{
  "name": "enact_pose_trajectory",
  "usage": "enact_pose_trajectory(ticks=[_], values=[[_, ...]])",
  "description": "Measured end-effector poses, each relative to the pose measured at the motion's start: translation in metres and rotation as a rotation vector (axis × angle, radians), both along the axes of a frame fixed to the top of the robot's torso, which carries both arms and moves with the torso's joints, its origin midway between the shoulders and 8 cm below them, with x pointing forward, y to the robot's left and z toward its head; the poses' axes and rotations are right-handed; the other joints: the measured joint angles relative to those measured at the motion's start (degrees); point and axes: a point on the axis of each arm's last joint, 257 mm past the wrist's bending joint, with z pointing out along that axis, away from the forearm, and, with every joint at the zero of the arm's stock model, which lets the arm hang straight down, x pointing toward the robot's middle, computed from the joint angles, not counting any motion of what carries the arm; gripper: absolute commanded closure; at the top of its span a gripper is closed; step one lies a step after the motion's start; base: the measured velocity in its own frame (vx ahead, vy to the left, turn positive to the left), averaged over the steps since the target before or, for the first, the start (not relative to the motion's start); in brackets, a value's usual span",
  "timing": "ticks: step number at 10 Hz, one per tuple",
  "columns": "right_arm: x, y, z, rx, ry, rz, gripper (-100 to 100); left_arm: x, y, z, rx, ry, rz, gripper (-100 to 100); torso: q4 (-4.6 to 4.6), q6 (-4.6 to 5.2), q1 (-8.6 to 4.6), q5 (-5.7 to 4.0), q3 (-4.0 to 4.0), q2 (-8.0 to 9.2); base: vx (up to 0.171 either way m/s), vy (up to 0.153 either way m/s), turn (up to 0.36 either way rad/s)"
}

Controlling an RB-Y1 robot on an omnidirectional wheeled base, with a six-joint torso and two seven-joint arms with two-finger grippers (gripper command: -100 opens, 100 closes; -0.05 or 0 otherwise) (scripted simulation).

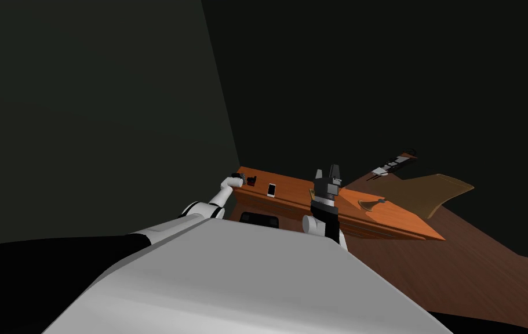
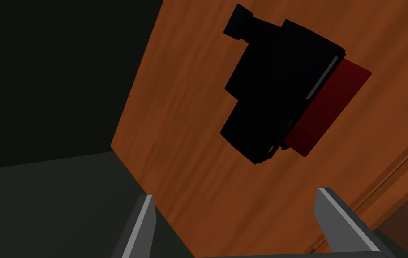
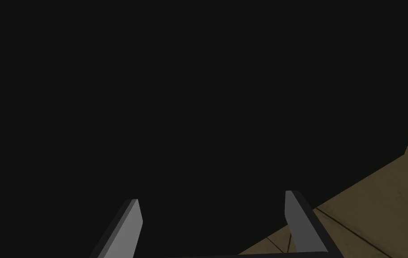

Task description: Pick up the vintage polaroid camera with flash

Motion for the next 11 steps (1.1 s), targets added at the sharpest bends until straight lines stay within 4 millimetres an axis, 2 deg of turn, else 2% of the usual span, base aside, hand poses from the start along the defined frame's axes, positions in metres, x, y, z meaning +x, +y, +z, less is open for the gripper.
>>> enact_pose_trajectory(ticks=[4,5,6,9,10,11], values=[[0.000,0.000,0.000,0.000,0.000,0.000,0,-0.026,-0.023,-0.027,-0.040,0.123,0.006,-100,-0.01,0.00,-0.16,-0.03,-0.02,-0.04,0.075,0.033,-0.046],[0.000,0.000,0.000,0.000,0.000,0.000,0,-0.027,-0.024,-0.028,-0.042,0.127,0.006,0,0.01,-0.02,-0.21,-0.04,0.05,0.10,0.008,0.003,0.003],[0.000,0.000,0.000,0.000,0.000,0.000,0,-0.027,-0.024,-0.028,-0.042,0.127,0.006,-100,0.04,-0.01,-0.25,-0.05,0.12,0.23,0.052,0.003,-0.005],[0.000,0.000,0.000,0.000,0.000,0.000,0,-0.039,-0.025,-0.042,-0.043,0.125,0.007,-100,0.00,-0.01,-0.29,-0.06,0.00,0.01,0.070,-0.003,-0.002],[0.000,0.000,0.000,0.000,0.000,0.000,0,-0.039,-0.025,-0.042,-0.042,0.123,0.006,100,0.02,-0.01,-0.28,-0.06,0.06,0.13,0.006,-0.001,0.000],[0.000,0.000,0.000,0.000,0.000,0.000,0,-0.039,-0.025,-0.043,-0.043,0.125,0.006,100,0.07,-0.01,-0.28,-0.07,0.14,0.23,0.000,0.000,0.000]])
